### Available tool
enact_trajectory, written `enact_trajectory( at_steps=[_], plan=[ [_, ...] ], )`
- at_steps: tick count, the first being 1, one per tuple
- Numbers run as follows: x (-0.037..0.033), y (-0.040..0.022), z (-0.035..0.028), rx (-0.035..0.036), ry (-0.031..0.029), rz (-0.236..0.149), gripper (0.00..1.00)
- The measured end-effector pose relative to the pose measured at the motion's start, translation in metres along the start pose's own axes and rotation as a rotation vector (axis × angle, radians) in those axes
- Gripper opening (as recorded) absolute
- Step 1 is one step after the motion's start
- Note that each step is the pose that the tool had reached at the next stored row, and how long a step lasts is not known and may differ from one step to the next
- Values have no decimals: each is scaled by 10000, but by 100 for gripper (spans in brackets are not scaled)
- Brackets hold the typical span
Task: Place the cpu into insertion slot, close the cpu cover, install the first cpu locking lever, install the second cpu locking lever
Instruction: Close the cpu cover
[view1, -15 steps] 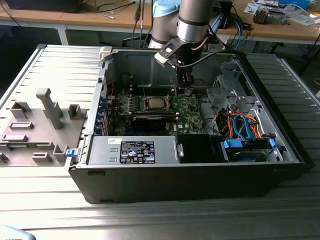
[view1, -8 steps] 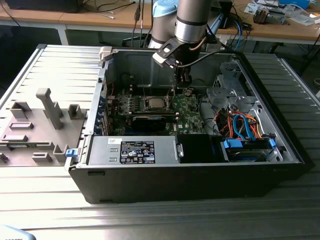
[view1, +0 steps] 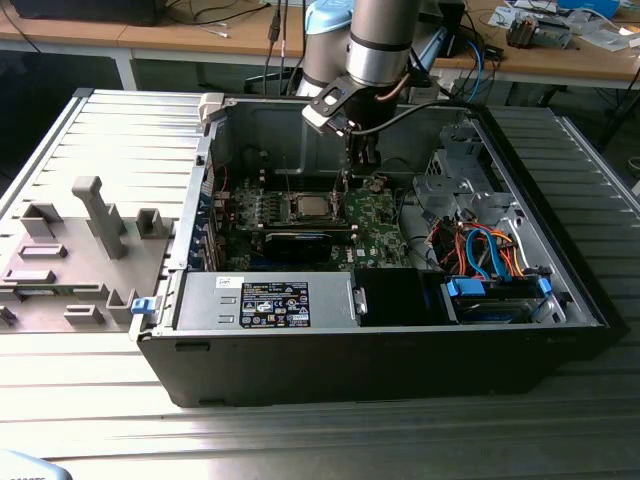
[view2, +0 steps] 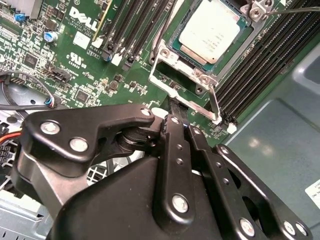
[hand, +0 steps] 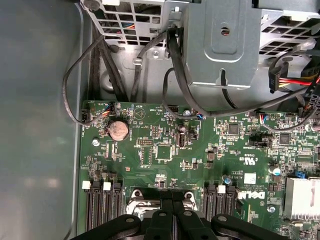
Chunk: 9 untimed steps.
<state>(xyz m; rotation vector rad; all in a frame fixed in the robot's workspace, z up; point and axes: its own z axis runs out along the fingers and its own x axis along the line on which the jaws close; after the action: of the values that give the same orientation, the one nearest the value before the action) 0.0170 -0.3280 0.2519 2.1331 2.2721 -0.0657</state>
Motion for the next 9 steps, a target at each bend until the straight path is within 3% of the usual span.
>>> enact_trajectory(
  at_steps=[9],
  plan=[
    [3,-48,4,0,0,0,11]
  ],
)
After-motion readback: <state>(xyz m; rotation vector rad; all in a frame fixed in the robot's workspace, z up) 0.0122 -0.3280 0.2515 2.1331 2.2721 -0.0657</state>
